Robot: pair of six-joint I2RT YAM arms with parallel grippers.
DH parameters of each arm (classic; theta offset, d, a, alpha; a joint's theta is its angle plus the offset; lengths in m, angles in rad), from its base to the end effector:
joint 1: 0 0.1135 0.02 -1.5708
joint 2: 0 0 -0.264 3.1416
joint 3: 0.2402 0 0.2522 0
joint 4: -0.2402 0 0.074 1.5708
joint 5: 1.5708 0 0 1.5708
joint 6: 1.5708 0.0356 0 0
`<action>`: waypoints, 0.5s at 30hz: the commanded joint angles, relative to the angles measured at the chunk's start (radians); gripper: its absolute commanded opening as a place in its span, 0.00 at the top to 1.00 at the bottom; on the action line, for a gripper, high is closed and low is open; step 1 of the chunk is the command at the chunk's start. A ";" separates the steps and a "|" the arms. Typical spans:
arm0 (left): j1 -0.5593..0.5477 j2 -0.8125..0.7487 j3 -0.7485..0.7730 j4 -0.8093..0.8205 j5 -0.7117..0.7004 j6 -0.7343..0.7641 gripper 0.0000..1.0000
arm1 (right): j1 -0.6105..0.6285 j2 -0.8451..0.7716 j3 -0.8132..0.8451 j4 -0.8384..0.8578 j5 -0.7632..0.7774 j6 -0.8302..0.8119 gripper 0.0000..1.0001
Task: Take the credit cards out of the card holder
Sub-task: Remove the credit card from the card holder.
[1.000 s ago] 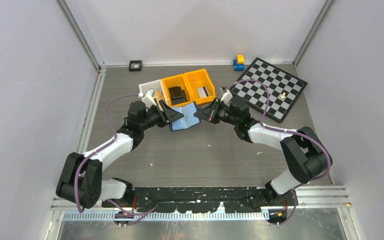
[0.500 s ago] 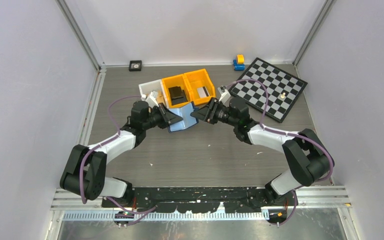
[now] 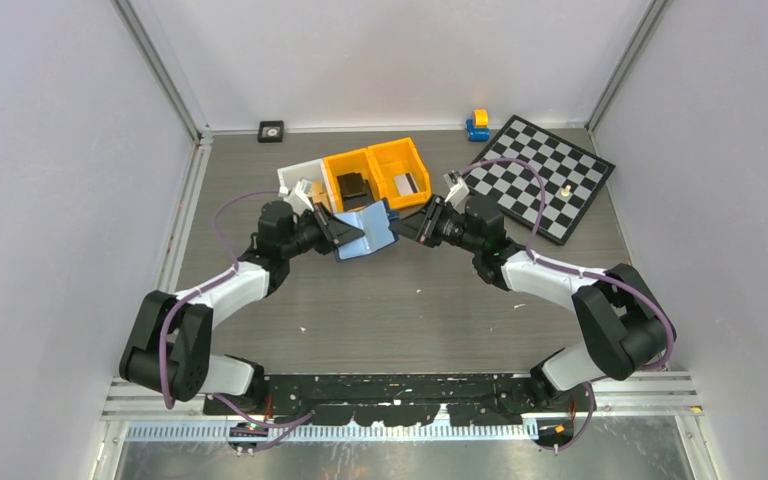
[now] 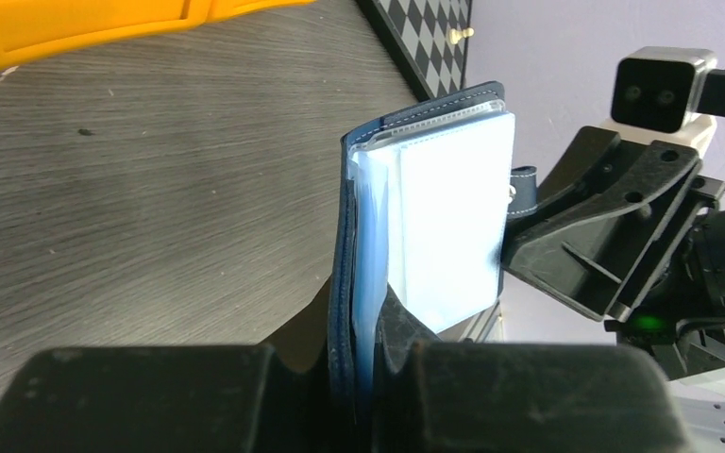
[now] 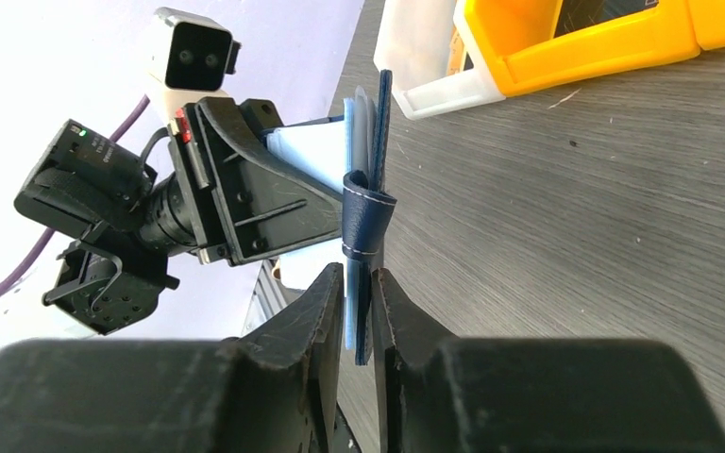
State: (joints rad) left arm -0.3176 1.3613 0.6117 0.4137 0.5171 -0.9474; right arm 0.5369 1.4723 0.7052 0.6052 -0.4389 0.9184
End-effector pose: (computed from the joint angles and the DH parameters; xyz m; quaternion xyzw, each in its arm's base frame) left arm 0.2646 -0.1055 0.2141 -0.1034 0.7953 -0.4990 0.3282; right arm 0.2645 0.1751 0.2323 0.0026 0.7569 0.5443 0.3617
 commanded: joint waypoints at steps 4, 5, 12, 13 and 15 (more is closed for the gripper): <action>0.006 -0.030 -0.005 0.117 0.056 -0.031 1.00 | 0.000 -0.001 0.047 -0.025 0.002 -0.035 0.82; 0.006 -0.029 -0.006 0.120 0.057 -0.032 1.00 | 0.001 0.000 0.047 -0.026 0.000 -0.034 0.82; 0.005 -0.026 0.002 0.093 0.051 -0.022 1.00 | -0.003 -0.019 0.015 0.055 -0.008 0.002 0.65; 0.006 -0.025 0.004 0.085 0.049 -0.020 1.00 | -0.004 -0.021 0.015 0.050 -0.005 0.001 0.67; 0.007 -0.024 0.007 0.073 0.045 -0.017 1.00 | -0.006 -0.020 0.014 0.051 0.000 0.003 0.71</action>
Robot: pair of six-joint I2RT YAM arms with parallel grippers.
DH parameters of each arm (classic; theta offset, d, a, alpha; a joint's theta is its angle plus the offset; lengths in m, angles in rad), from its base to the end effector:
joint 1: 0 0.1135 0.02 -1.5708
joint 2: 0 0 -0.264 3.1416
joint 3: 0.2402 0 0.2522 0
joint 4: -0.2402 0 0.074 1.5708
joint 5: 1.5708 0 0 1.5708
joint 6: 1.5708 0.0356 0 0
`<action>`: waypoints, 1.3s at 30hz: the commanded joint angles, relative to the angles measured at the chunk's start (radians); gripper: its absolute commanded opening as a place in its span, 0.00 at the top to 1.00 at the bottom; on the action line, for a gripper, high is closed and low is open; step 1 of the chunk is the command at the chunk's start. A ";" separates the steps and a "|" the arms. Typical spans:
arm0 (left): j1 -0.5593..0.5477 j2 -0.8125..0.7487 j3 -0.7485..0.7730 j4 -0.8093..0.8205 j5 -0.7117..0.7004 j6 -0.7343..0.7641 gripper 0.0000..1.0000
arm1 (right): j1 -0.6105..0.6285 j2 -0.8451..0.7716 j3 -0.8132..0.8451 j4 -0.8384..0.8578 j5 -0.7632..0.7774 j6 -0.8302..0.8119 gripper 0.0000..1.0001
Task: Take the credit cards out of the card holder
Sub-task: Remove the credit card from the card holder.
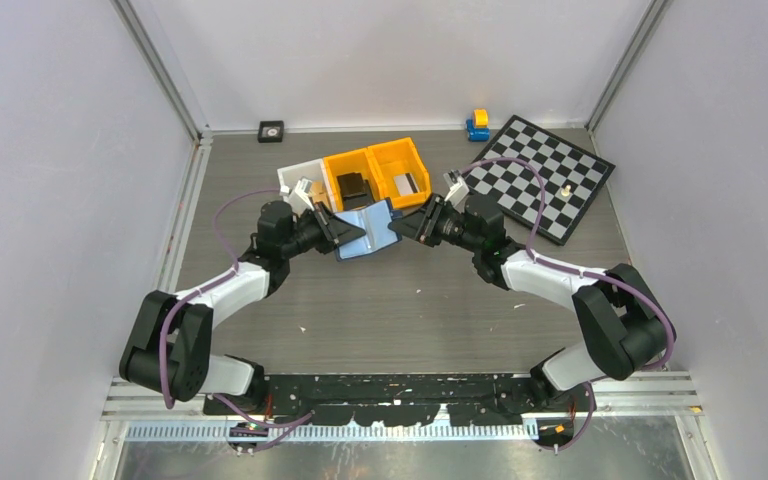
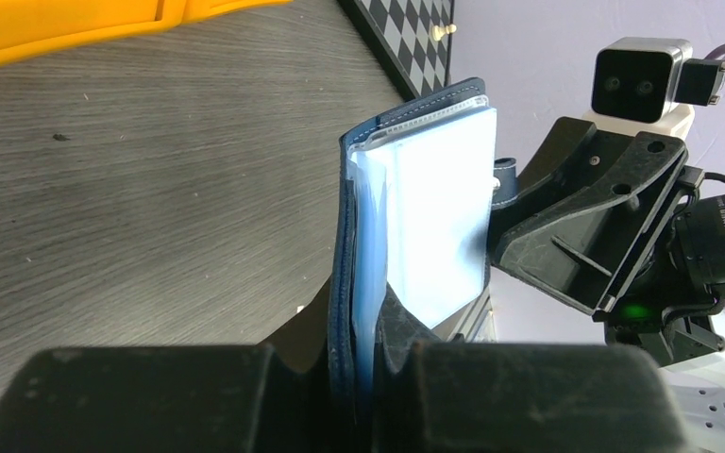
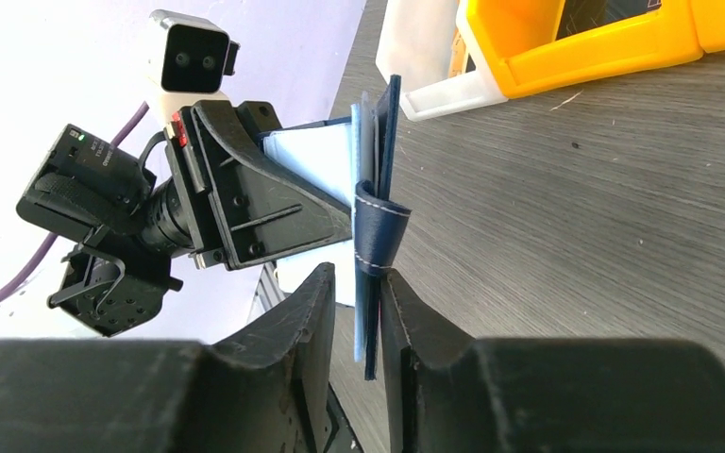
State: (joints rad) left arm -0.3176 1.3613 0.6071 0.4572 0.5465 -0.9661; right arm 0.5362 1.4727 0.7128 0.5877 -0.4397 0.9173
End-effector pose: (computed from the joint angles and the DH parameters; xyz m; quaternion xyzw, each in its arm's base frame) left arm 0.2645 -0.1064 0.2172 -0.0945 0.7849 -0.5166 0.3288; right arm 0.2654 0.1753 0.2328 0.0036 0.7599 0.5421 0.3586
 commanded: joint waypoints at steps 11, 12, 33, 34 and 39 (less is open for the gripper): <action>0.006 -0.036 0.020 -0.010 0.002 0.020 1.00 | -0.012 -0.022 0.002 0.079 0.003 0.015 0.86; 0.006 -0.037 0.019 -0.013 0.000 0.021 1.00 | -0.012 -0.022 0.001 0.079 0.002 0.015 0.86; 0.006 -0.022 0.002 0.122 0.067 -0.024 1.00 | 0.035 0.054 0.088 -0.064 -0.001 -0.069 0.92; 0.006 -0.019 0.003 0.128 0.071 -0.028 1.00 | 0.038 0.057 0.090 -0.066 -0.001 -0.071 0.92; 0.006 -0.004 0.003 0.149 0.085 -0.040 1.00 | 0.048 0.065 0.096 -0.079 0.005 -0.084 0.88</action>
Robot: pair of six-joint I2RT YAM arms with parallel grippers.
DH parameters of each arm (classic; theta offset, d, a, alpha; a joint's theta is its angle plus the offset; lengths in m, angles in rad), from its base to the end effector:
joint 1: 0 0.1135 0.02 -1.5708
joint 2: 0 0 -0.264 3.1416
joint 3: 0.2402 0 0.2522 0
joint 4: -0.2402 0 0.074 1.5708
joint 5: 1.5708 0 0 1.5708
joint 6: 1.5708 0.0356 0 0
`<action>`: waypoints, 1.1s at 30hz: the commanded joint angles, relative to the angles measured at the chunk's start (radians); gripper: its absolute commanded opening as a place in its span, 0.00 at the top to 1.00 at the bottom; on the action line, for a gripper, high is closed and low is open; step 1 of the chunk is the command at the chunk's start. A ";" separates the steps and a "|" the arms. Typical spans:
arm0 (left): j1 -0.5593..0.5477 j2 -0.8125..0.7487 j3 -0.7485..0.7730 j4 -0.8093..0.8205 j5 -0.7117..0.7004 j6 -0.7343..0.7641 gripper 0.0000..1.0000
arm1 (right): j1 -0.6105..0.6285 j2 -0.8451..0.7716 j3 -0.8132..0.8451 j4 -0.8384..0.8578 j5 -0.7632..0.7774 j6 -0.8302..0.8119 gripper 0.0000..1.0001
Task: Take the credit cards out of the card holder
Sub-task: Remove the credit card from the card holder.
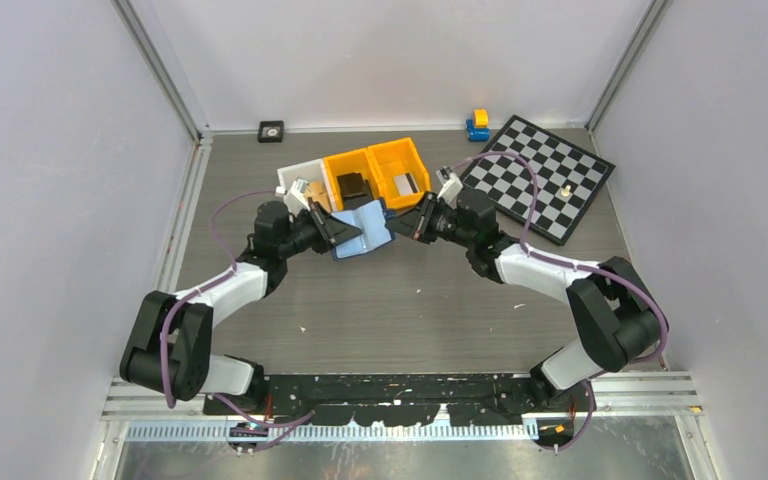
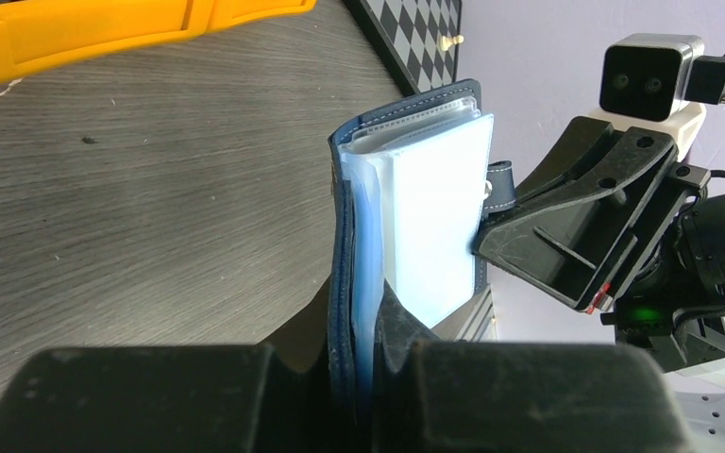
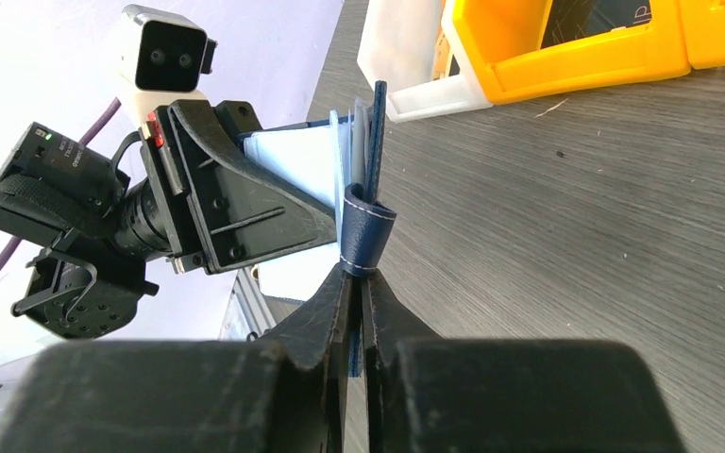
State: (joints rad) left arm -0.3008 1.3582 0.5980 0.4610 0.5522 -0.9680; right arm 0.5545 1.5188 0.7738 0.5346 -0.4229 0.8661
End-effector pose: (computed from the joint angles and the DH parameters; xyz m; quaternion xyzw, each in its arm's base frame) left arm 0.2646 -0.1016 0.2155 -0.1005 0.7845 -0.5153 0.3302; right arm 0.2738 0.1868 0.2329 -0.0124 0.7714 0.5247 0.3598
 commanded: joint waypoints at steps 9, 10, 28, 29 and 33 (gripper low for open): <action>-0.012 -0.004 0.011 0.154 0.084 -0.041 1.00 | 0.044 0.034 0.057 -0.056 -0.005 -0.052 0.79; -0.013 -0.002 0.012 0.154 0.083 -0.041 1.00 | 0.045 0.034 0.056 -0.061 -0.003 -0.054 0.78; -0.012 -0.036 -0.013 0.159 0.056 -0.042 0.49 | 0.058 0.022 0.054 -0.071 0.014 -0.064 0.94; -0.012 -0.041 -0.015 0.155 0.053 -0.037 0.45 | 0.060 0.022 0.054 -0.071 0.011 -0.064 0.94; -0.013 -0.048 -0.019 0.154 0.050 -0.026 0.34 | 0.071 0.024 0.056 -0.063 0.007 -0.066 0.94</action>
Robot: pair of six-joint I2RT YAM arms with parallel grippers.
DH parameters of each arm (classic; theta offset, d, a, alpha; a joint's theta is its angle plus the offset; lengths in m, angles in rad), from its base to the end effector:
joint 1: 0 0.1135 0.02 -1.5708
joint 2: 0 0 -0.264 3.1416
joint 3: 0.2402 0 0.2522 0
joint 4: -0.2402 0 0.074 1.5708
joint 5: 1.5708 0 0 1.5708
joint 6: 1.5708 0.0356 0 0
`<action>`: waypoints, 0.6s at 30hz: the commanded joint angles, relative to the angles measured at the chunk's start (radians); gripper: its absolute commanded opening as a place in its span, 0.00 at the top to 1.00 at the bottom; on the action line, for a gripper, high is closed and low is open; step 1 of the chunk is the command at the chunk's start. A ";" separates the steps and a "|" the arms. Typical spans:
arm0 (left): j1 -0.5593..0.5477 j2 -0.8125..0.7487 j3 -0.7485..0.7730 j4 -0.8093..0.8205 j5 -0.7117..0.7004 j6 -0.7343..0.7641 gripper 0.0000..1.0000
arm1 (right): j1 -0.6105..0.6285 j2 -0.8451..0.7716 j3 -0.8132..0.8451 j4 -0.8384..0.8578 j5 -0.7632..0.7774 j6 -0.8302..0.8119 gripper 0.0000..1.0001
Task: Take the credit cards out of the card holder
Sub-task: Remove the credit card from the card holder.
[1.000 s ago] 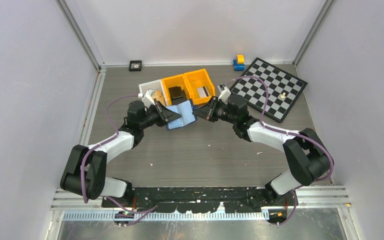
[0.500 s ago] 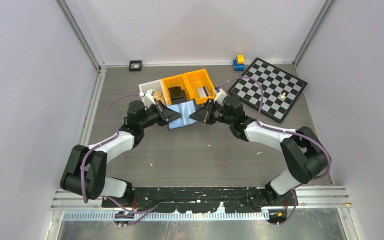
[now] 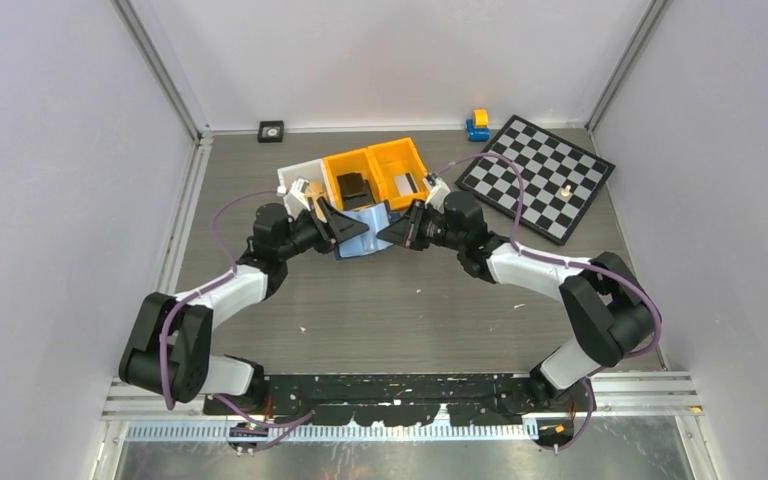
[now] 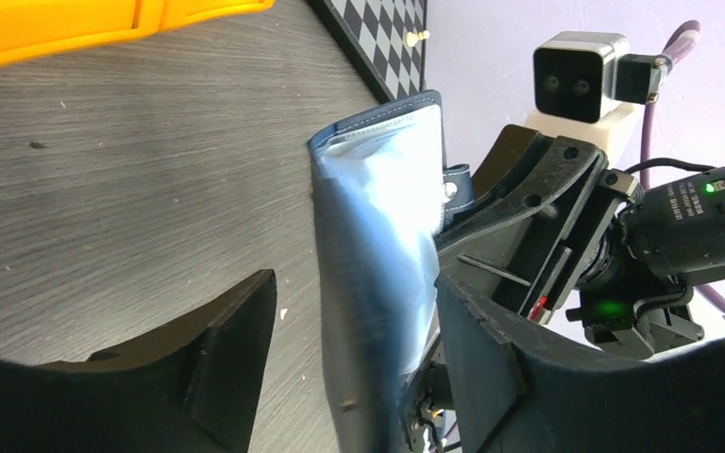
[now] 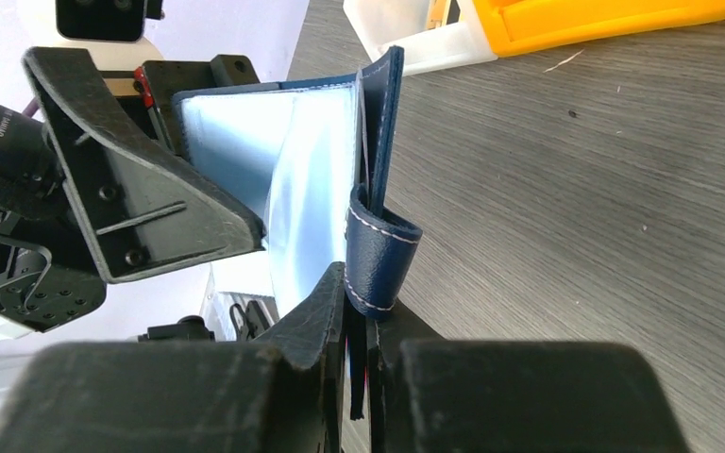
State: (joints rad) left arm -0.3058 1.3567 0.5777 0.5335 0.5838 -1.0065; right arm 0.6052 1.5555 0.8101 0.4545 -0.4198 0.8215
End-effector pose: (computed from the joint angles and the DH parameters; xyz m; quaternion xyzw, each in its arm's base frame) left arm 0.2620 -0.1033 0.2169 -0.0929 0.7699 -0.5392 0.3284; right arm 0.2703 0.2046 0.2249 -0.0390 0.7934 0.5086 0.3323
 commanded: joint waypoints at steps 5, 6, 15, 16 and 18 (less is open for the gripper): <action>-0.009 -0.045 0.001 0.083 0.017 0.011 0.24 | 0.040 -0.016 0.031 0.001 0.011 -0.045 0.94; -0.010 -0.047 0.001 0.083 0.016 0.012 0.24 | 0.040 -0.017 0.029 -0.001 0.014 -0.047 0.95; -0.009 -0.021 0.024 0.011 0.000 0.032 0.31 | 0.056 -0.032 0.013 0.068 -0.025 -0.044 0.87; -0.009 -0.018 0.025 0.009 -0.002 0.031 0.31 | 0.056 -0.032 0.012 0.073 -0.030 -0.043 0.84; -0.009 -0.016 0.027 0.004 -0.001 0.031 0.35 | 0.056 -0.031 0.010 0.086 -0.037 -0.034 0.75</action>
State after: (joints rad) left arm -0.3103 1.3399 0.5770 0.5262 0.5789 -0.9913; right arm 0.6483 1.5555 0.8101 0.4511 -0.4217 0.7940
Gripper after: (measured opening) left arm 0.686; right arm 0.195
